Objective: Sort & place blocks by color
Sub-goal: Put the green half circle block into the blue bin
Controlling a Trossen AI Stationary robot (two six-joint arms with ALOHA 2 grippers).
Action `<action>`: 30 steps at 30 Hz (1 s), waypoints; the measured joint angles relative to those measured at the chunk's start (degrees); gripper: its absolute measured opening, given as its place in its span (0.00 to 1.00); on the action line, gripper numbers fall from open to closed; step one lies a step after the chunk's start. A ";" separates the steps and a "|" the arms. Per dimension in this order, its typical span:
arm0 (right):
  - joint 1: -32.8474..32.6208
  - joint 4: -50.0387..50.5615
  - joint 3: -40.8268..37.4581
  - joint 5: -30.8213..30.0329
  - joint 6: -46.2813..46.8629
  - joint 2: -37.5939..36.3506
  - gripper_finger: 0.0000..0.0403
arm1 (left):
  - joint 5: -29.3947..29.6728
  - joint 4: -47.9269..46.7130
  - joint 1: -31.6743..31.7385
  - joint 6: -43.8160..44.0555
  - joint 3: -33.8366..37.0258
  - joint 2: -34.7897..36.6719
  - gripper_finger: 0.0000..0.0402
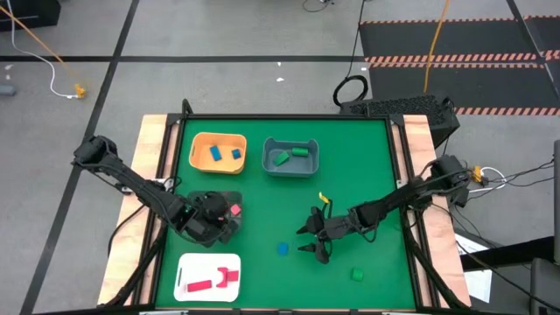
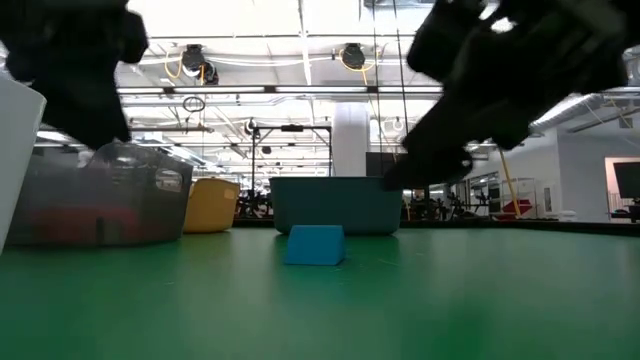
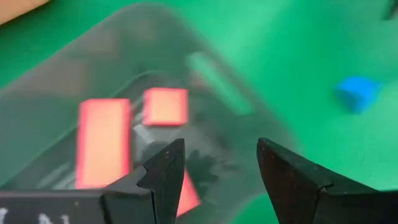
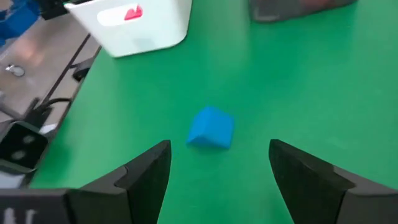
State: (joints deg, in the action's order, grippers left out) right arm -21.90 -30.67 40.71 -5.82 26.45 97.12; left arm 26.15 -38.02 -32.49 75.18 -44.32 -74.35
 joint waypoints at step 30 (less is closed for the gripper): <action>-21.88 38.90 0.00 14.82 105.67 -19.17 0.65 | 26.43 30.56 4.26 -44.63 -4.22 0.00 0.50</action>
State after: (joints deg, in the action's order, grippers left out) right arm -43.78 8.24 40.71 8.99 132.12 77.95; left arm 52.58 -7.46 -28.23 30.55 -48.53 -74.35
